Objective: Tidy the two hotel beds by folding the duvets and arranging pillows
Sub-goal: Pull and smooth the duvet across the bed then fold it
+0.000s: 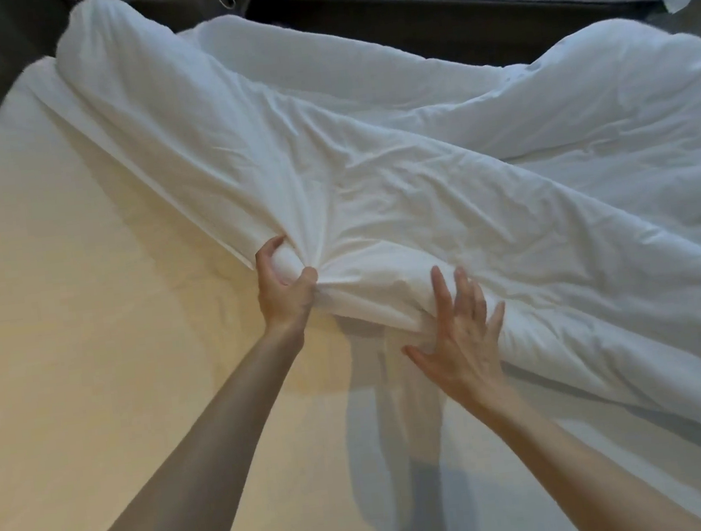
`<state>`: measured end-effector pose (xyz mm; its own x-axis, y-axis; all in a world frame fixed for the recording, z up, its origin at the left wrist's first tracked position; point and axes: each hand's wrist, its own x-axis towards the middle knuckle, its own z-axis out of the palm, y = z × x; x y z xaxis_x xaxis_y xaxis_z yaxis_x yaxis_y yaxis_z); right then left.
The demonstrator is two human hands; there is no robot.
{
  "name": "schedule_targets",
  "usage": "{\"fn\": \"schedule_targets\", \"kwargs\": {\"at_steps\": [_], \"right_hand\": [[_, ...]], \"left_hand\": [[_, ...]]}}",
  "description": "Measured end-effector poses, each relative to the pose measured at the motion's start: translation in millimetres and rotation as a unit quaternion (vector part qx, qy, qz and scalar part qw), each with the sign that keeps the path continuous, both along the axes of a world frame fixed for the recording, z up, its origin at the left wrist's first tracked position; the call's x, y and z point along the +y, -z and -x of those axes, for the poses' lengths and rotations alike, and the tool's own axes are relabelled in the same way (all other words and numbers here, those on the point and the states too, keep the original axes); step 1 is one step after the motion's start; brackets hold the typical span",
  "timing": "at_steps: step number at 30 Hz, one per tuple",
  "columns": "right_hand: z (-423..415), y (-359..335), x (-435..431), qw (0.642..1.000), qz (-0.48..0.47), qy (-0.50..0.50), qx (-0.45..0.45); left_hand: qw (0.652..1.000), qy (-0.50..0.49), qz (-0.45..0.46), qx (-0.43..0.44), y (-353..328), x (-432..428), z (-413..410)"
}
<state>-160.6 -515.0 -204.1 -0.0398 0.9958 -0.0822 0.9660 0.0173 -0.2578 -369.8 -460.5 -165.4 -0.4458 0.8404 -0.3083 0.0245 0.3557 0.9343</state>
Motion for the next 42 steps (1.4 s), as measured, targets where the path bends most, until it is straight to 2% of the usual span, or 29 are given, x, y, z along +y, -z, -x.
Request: {"fn": "schedule_targets", "kwargs": {"at_steps": [5, 10, 14, 19, 25, 29, 33, 36, 38, 40, 42], "right_hand": [[43.6, -47.1, -26.3, 0.987, -0.152, -0.048, 0.012], [60.8, -89.4, -73.1, 0.97, -0.195, -0.136, 0.044], [64.0, -121.8, -134.9, 0.97, -0.119, -0.21, 0.022], [76.6, -170.8, -193.7, 0.97, -0.009, -0.242, -0.004], [77.1, -235.8, -251.3, 0.971, 0.001, -0.237, -0.038], [84.4, -270.5, -293.1, 0.963, 0.077, -0.247, -0.078], [95.0, -270.4, -327.7, 0.95, 0.128, -0.263, -0.107], [94.0, -244.4, -346.8, 0.955, 0.168, -0.225, -0.097], [88.4, -222.8, -358.0, 0.952, 0.221, -0.195, -0.081], [85.0, -209.7, -368.9, 0.948, 0.265, -0.169, -0.054], [83.6, -205.7, -371.4, 0.956, 0.25, -0.151, -0.026]], "left_hand": [[1.0, 0.006, -0.018, -0.013, -54.8, -68.7, -3.8], [1.0, 0.001, -0.003, -0.013, -92.1, -147.9, 1.5], [1.0, 0.023, 0.018, 0.013, -115.8, -214.8, 20.4], [0.998, 0.055, 0.024, 0.018, -146.5, -277.6, 34.1], [0.995, 0.096, 0.004, -0.007, -181.5, -337.4, 39.5], [0.986, 0.166, -0.005, -0.006, -196.4, -389.6, 52.6], [0.974, 0.223, 0.019, -0.018, -186.2, -433.5, 68.4], [0.969, 0.227, 0.08, -0.062, -166.8, -449.9, 72.9], [0.946, 0.261, 0.159, -0.104, -153.1, -452.4, 76.9], [0.906, 0.331, 0.251, -0.082, -143.7, -450.2, 87.2], [0.877, 0.383, 0.289, -0.015, -136.1, -446.4, 102.0]]}}
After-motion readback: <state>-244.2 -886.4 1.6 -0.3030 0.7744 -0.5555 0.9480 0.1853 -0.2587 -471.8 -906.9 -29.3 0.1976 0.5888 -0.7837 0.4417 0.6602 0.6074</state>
